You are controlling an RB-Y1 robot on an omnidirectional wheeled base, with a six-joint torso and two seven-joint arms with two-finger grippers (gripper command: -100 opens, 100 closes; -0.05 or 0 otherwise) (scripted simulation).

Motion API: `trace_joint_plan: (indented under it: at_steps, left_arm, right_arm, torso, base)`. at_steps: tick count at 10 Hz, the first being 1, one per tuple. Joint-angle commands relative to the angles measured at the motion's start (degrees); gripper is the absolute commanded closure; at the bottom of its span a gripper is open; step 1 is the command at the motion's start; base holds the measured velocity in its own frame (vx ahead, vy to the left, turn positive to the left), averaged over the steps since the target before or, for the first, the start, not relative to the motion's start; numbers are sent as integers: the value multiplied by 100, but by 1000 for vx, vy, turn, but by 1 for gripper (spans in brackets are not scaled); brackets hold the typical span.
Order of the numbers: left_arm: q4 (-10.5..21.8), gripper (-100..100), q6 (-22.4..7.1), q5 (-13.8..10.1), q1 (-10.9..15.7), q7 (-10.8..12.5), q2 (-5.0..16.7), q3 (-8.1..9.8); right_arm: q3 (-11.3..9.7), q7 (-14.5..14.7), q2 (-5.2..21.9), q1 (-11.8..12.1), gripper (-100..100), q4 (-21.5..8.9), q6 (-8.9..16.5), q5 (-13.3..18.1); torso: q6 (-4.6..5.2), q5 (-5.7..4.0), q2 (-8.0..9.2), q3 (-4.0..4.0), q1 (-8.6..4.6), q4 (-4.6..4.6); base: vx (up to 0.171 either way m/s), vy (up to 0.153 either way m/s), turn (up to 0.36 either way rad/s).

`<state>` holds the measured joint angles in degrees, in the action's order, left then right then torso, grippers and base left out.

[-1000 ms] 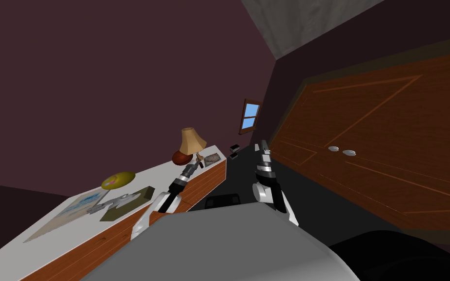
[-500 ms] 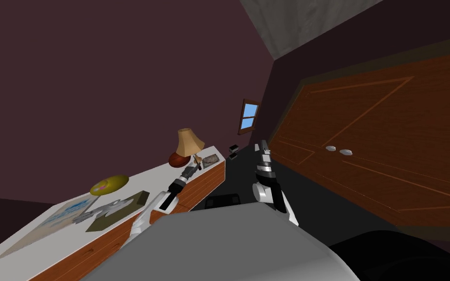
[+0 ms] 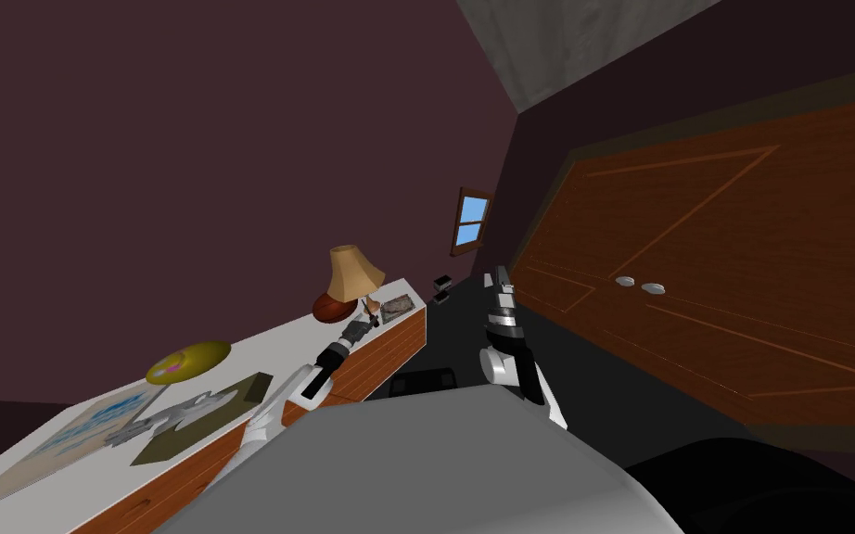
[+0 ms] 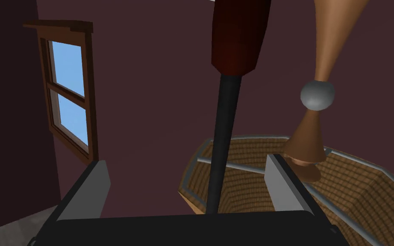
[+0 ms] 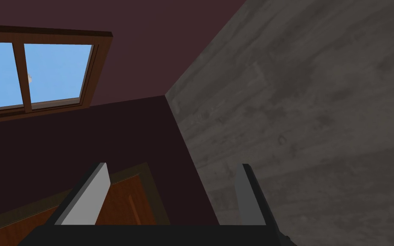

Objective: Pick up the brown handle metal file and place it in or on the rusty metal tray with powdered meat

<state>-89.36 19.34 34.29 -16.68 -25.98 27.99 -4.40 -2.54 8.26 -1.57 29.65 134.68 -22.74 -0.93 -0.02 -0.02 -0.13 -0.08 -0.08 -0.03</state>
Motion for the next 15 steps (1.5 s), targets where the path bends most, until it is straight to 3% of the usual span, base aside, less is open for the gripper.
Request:
trace_joint_plan:
  at_steps: [1, 4, 5, 6, 7, 8, 12, 13, 14, 15]
  left_arm:
    - [186, -100, -11, 86, 31, -109, 108, 14]
    - [484, -100, -89, 259, 109, -289, 289, 0]
    - [420, -100, -92, 226, 101, -238, 265, -5]
    - [431, 0, -94, 232, 103, -252, 270, -5]
    - [429, -100, -94, 231, 103, -251, 269, -5]
    - [430, 100, -94, 231, 103, -251, 269, -5]
    - [430, 100, -94, 231, 104, -251, 269, -5]
    - [430, 0, -94, 231, 104, -251, 269, -5]
    - [559, -100, -109, 321, 126, -422, 152, 15]
    - [613, -100, -116, 356, 135, -492, 104, 24]
  right_arm:
    - [0, 0, 0, 0, 0, 0, 0, 0]
    - [0, 0, 0, 0, 0, 0, 0, 0]
    - [0, 0, 0, 0, 0, 0, 0, 0]
    - [0, 0, 0, 0, 0, 0, 0, 0]
    - [0, 0, 0, 0, 0, 0, 0, 0]
    - [0, 0, 0, 0, 0, 0, 0, 0]
    - [0, 0, 0, 0, 0, 0, 0, 0]
    - [0, 0, 0, 0, 0, 0, 0, 0]
    - [0, 0, 0, 0, 0, 0, 0, 0]
    - [0, 0, 0, 0, 0, 0, 0, 0]
  torso:
    - [0, 0, 0, 0, 0, 0]
    - [0, 0, 2, 1, 1, 0]
    - [0, 0, 4, 2, 1, 1]
    - [-1, 0, 9, 5, 4, 2]
    - [-1, 1, 13, 7, 5, 3]
    - [-1, 1, 14, 8, 6, 3]
    - [-1, 1, 16, 9, 6, 4]
    - [-1, 1, 16, 9, 6, 4]
    - [-1, 1, 16, 9, 6, 4]
    - [-1, 1, 7, 4, 2, 2]
  base:
    - [30, -13, -23]
    - [30, -17, -21]
    - [10, -6, -2]
    - [0, 0, 0]
    - [0, 0, 0]
    - [0, 0, 0]
    - [0, 0, 0]
    - [0, 0, 0]
    - [31, -14, 26]
    - [49, -17, 40]
